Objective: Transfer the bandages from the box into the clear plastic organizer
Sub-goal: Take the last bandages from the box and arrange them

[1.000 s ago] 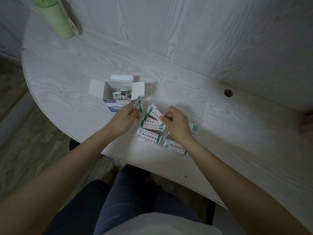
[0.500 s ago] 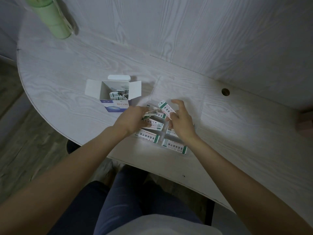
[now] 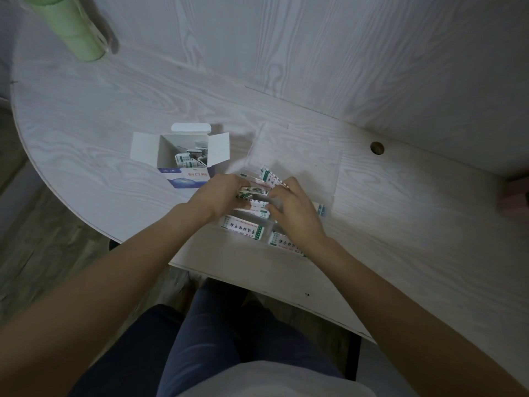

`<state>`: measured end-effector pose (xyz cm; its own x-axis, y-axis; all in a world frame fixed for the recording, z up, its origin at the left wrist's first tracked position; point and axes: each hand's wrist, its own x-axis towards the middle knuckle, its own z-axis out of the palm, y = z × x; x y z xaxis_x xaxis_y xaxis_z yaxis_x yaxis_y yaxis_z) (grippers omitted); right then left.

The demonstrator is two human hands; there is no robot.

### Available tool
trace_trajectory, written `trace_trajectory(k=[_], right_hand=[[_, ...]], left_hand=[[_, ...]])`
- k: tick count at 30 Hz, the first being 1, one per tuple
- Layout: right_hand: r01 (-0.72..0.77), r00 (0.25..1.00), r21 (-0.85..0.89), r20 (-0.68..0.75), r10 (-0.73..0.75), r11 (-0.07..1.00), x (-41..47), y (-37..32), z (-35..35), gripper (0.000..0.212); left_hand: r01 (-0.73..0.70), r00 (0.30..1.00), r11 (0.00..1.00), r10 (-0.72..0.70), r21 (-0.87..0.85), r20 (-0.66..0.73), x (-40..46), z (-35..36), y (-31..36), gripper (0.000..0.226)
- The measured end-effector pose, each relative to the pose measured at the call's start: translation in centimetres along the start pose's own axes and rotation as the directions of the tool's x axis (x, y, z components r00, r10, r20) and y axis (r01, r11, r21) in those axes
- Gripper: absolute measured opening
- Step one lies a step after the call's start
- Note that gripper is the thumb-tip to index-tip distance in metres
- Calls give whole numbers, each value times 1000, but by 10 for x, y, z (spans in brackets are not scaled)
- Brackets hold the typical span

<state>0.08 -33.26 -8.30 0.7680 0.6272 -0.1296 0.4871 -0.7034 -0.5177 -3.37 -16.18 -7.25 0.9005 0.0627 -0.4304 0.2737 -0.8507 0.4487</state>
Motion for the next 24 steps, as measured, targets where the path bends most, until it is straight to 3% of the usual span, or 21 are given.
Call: trace_trajectory(k=[24], right_hand=[[50, 997, -163, 65, -40, 985, 4, 0, 6, 20]], left_hand=[[-89, 996, 994, 90, 67, -15, -3, -3, -11, 22]])
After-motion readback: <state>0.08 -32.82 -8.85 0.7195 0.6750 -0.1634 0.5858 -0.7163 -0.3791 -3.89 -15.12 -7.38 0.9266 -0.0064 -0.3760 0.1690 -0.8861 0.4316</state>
